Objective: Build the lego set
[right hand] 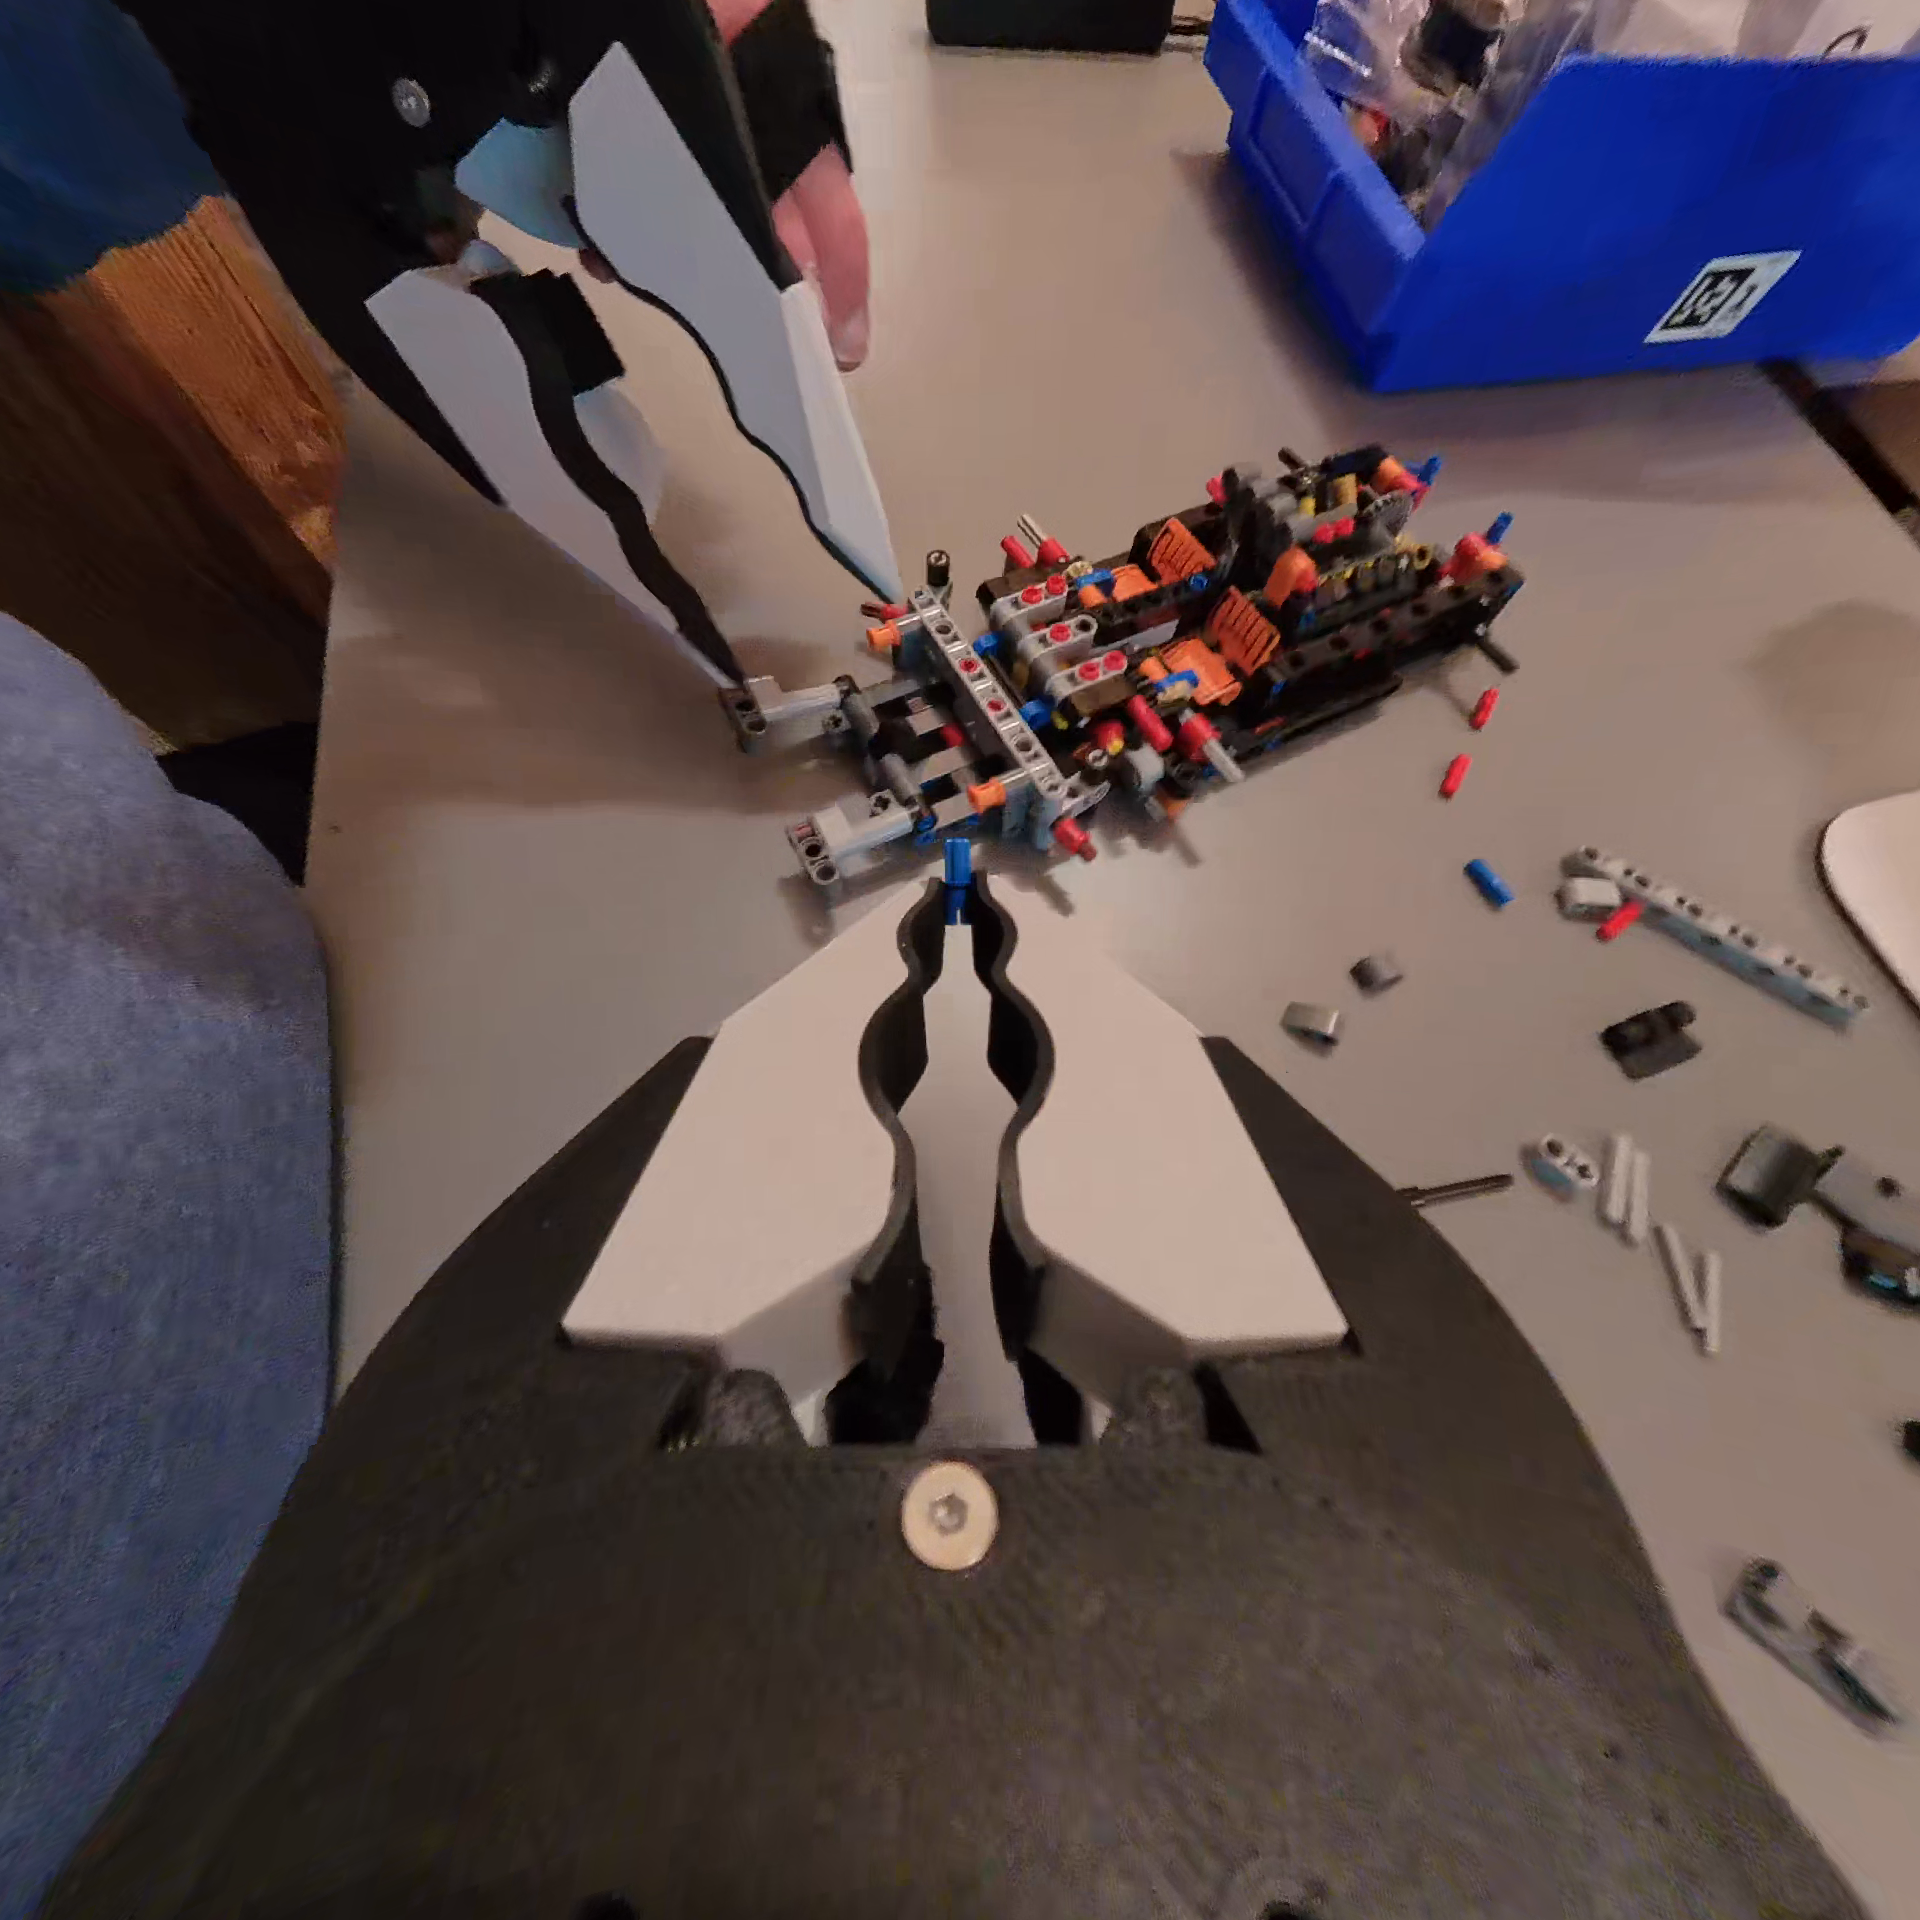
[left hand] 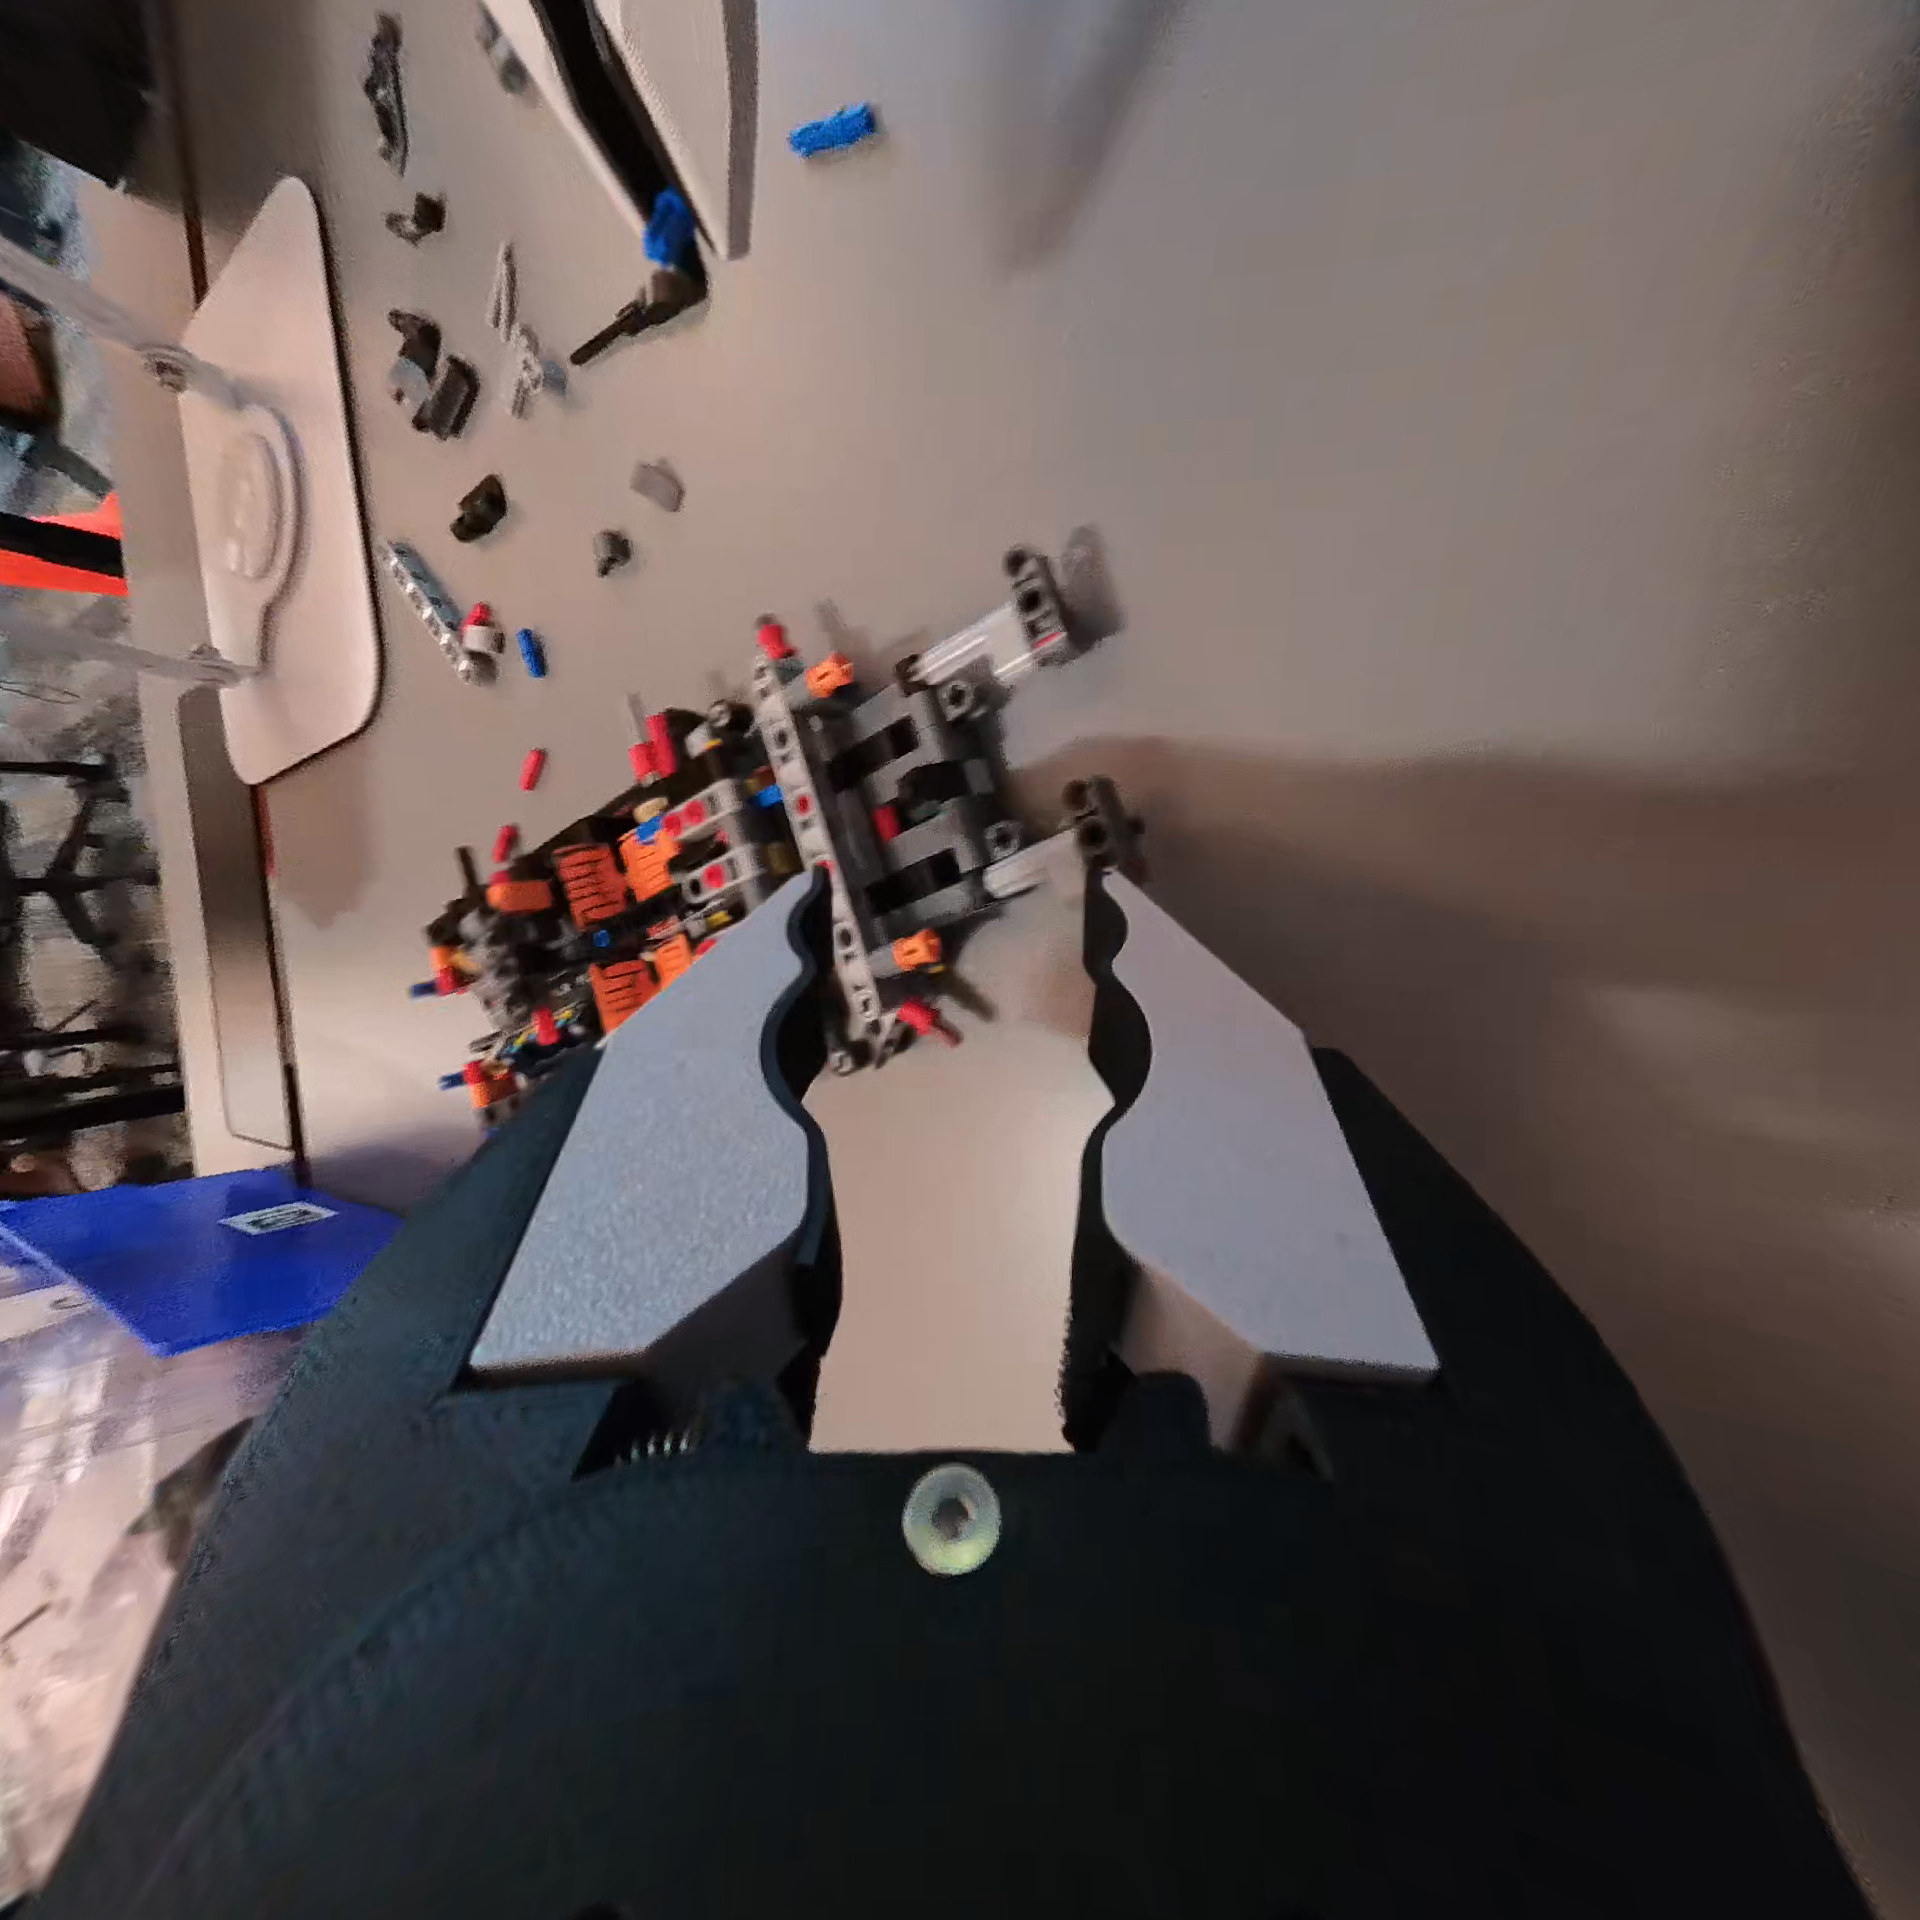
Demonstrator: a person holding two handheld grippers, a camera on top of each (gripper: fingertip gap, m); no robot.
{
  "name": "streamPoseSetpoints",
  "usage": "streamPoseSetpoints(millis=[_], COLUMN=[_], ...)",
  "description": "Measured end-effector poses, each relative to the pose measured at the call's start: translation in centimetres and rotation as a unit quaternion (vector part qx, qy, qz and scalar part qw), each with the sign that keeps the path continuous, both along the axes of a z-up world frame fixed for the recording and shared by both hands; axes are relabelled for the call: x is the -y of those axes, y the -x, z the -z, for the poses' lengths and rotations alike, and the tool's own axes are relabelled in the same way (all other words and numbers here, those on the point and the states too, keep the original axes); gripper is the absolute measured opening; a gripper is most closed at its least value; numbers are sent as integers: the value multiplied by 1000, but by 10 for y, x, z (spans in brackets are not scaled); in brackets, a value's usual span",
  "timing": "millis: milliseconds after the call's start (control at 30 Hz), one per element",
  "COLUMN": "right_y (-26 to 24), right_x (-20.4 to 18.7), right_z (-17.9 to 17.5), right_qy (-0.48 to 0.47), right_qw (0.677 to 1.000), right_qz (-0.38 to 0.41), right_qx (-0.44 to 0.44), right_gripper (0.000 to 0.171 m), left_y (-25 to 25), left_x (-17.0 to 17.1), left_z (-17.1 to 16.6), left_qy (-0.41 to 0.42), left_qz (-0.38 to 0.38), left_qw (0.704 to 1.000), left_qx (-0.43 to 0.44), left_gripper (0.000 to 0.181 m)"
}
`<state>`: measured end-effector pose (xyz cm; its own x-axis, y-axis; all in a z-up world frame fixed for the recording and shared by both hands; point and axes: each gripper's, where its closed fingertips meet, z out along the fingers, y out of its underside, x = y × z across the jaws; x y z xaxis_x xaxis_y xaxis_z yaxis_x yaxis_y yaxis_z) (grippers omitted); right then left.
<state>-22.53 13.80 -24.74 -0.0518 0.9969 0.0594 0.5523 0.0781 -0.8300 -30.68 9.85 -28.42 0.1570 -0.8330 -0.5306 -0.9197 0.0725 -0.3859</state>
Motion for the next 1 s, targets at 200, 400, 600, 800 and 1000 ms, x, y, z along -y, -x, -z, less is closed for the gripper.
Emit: streamPoseSetpoints(millis=[200,400,600,800,1000], right_y=[-2,-4,-7,-9,-21], right_x=[12,18,14,9,2], right_z=[13,13,17,19,15], right_qy=[31,21,11,19,90], right_qw=[999,1000,1000,1000,995], right_qz=[-14,-20,-14,0,33], right_qx=[-6,-11,-5,-6,-23], right_gripper=[2,2,2,2,2], left_y=[-11,-10,-21,-36,-44], left_x=[11,-2,-10,-22,-35], left_z=[15,21,24,21,2], left_qy=[-24,-83,-112,-141,-147], left_qz=[-15,-10,4,-6,-45], left_qw=[1000,996,993,990,986], left_qx=[8,-23,-21,-3,59], left_gripper=[48,32,20,17,13])
